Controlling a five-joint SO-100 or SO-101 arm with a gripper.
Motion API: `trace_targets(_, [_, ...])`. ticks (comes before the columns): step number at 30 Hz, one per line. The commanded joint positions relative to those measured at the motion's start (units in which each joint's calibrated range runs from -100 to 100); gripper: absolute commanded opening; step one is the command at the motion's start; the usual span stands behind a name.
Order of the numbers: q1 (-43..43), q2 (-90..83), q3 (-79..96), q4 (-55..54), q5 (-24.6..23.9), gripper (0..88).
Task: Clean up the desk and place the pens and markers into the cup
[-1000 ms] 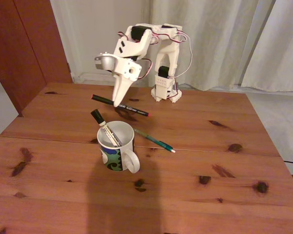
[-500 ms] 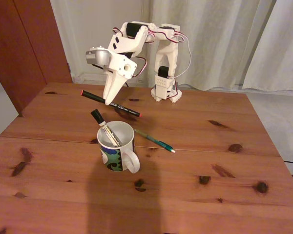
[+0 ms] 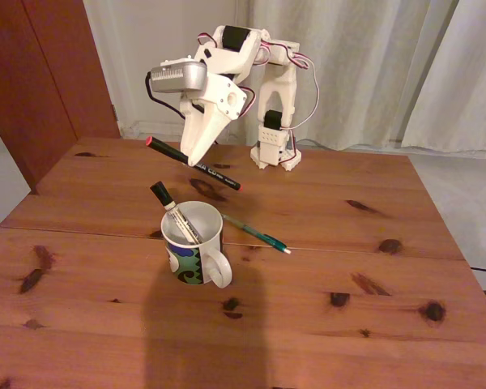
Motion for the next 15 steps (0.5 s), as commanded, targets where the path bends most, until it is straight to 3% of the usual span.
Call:
trace_targets(1, [-1.03,-0.49,-3.20,-0.50,1.74,1.1])
trace_targets(15, [-0.63,-0.41,-3.47,-1.28,10.59,1.2])
